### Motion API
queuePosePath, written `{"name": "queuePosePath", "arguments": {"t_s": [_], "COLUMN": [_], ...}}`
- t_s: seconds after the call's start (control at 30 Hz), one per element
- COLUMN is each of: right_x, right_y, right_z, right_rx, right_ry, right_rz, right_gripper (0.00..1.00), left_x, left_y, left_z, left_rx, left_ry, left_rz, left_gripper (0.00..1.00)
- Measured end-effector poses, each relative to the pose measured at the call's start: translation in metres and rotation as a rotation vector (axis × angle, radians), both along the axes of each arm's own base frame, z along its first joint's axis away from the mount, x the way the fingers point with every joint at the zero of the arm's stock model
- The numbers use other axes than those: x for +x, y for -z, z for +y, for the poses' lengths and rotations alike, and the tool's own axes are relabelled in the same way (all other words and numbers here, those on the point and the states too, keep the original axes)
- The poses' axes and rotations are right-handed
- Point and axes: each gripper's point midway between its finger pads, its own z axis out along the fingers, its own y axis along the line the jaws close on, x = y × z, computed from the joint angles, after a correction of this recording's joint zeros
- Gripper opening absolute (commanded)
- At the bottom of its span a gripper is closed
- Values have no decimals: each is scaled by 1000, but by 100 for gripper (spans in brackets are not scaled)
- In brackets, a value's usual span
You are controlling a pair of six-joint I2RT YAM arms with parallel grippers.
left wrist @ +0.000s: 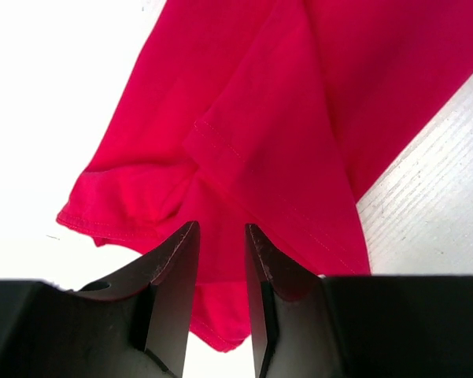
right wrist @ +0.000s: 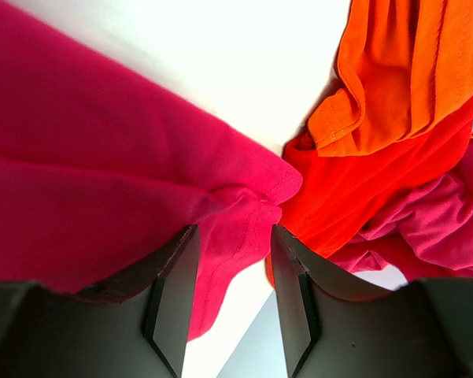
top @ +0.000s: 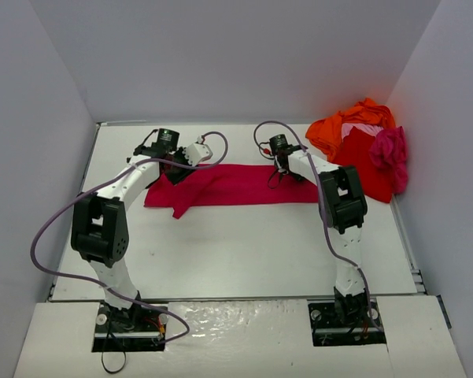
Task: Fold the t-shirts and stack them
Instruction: Fold the other side of the tshirt into a rectangle
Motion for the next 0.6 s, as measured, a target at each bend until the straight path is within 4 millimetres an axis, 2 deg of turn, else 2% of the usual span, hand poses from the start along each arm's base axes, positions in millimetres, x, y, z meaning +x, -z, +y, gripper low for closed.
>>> {"name": "queuePosePath", "arguments": {"t_s": [0.23,0.43,0.6], "right_x": [-3,-10,-17], "right_y": [-3,4,12], "right_z": [13,20,22], "right_rx": [12,17,22], "right_ry": [-23,-33,-36], "right_rz": [-5,15,38], "right_gripper": [39,39,39], "left_x": [3,26,37], "left_y": [12,20,36], "left_z": [-1,-7,-10], "left_rx": [10,13,20], "left_ry": [0,1,5], "left_rz": [32,42,78], "left_gripper": [26,26,26]}}
